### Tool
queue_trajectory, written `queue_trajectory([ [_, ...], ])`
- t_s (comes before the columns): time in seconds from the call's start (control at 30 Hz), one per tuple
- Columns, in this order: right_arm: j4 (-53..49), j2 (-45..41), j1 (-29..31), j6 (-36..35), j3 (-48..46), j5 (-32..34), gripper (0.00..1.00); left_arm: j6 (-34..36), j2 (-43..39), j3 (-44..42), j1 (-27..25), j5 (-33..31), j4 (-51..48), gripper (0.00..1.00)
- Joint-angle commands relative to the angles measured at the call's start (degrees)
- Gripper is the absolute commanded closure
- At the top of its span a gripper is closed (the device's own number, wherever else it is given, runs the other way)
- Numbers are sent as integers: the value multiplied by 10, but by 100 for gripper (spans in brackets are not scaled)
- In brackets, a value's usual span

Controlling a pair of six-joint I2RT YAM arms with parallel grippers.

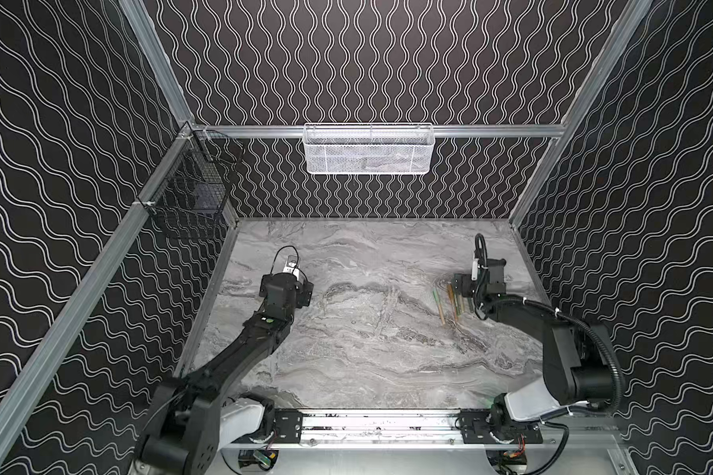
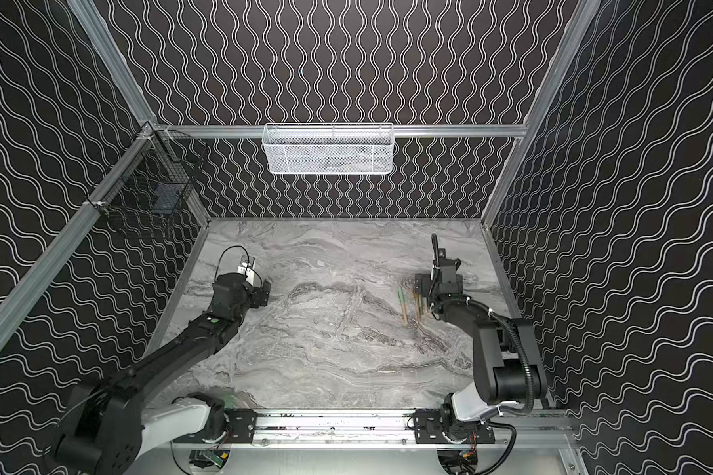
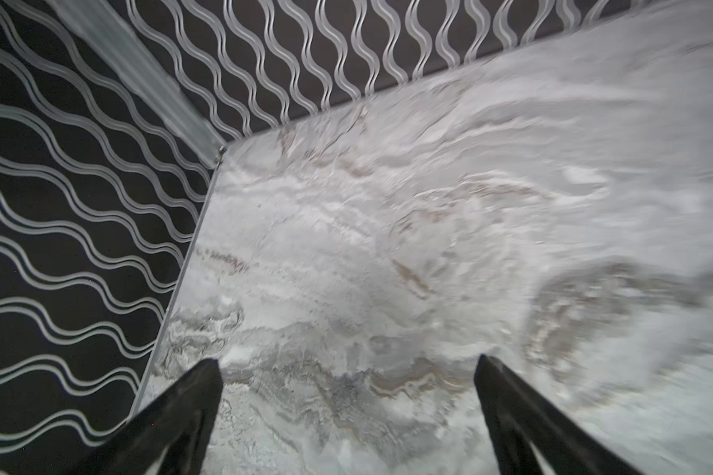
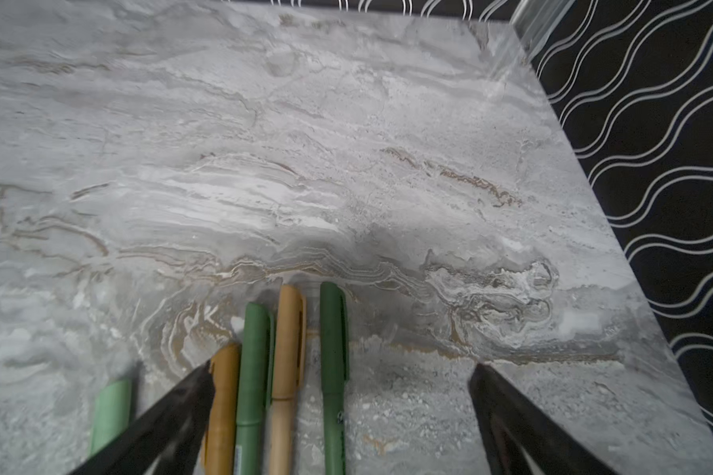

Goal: Insert the pens into the pen caps

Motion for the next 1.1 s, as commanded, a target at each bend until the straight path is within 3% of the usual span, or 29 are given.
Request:
queue_trajectory([
  [0.0,205,-19,0,-34,-43,-23,0,-9,60,-28,7,-44,198,2],
  [0.07,213,-26,-4,-28,-50,-23,0,5,82,-28,9,-43,229,1],
  [0.2,241,-40,-15,-14,-72,-28,1,10,128,-80,31,-45,415,1],
  [0.27,261,-46,-24,-7,-82,-37,0,-15,115,-67,50,-18,354,2],
  [0.4,287,-52,-33,8,-96,-47,0,-22,120,-67,63,6,359,2],
  [0.63,447,-44,-36,17,-152,-65,1,-12,123,-120,61,19,462,2],
  [0.7,410,-43,-39,21,-135,-62,0,-14,136,-127,61,24,478,1],
  [0.77,402,-46,-41,21,-135,-67,0,9,176,-142,57,20,565,1],
  [0.83,395,-54,-41,29,-139,-70,1,-5,150,-135,56,26,506,1],
  [1.07,313,-70,-41,26,-120,-63,1,-2,159,-123,56,25,501,1],
])
